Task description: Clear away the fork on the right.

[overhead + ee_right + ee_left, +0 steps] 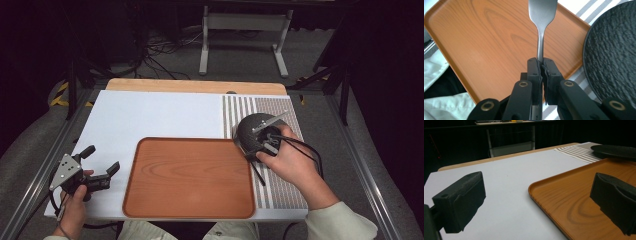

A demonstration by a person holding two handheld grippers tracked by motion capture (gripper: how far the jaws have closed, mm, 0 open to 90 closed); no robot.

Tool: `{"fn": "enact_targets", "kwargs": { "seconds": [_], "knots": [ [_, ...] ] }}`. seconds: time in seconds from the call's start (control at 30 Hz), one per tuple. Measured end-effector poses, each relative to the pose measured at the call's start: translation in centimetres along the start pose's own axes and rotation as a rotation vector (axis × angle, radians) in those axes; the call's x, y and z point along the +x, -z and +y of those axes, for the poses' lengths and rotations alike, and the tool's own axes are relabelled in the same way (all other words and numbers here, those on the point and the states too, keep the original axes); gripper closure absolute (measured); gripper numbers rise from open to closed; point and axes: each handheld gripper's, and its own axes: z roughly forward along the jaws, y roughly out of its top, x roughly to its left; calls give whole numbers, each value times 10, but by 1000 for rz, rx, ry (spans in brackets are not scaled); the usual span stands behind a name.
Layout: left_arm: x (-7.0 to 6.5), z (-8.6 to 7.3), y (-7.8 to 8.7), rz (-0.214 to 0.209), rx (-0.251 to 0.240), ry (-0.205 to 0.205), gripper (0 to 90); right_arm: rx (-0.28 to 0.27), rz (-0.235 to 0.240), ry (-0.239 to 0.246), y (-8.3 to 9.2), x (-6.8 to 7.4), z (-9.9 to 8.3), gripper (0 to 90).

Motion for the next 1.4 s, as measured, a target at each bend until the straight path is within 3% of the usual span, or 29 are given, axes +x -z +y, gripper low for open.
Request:
{"fn": "enact_targets", "kwargs": {
  "seconds": [0.13,0.33,0.57,0.87,1.17,1.4],
  "knots": [
    [0,0,0,0,1,0,5,7,13,4,-5,3,3,847],
    [0,0,0,-1,2,-1,4,14,19,-33,-17,7,6,847],
    [0,0,0,-4,3,-2,4,53,18,-146,-32,10,8,847],
    [0,0,0,-4,2,-2,4,133,34,-223,-54,10,11,846],
    [1,0,0,-2,-1,-1,4,199,49,-272,-70,8,12,846],
    [1,0,0,0,-3,1,4,239,52,-280,-82,8,11,845]
  ]
}}
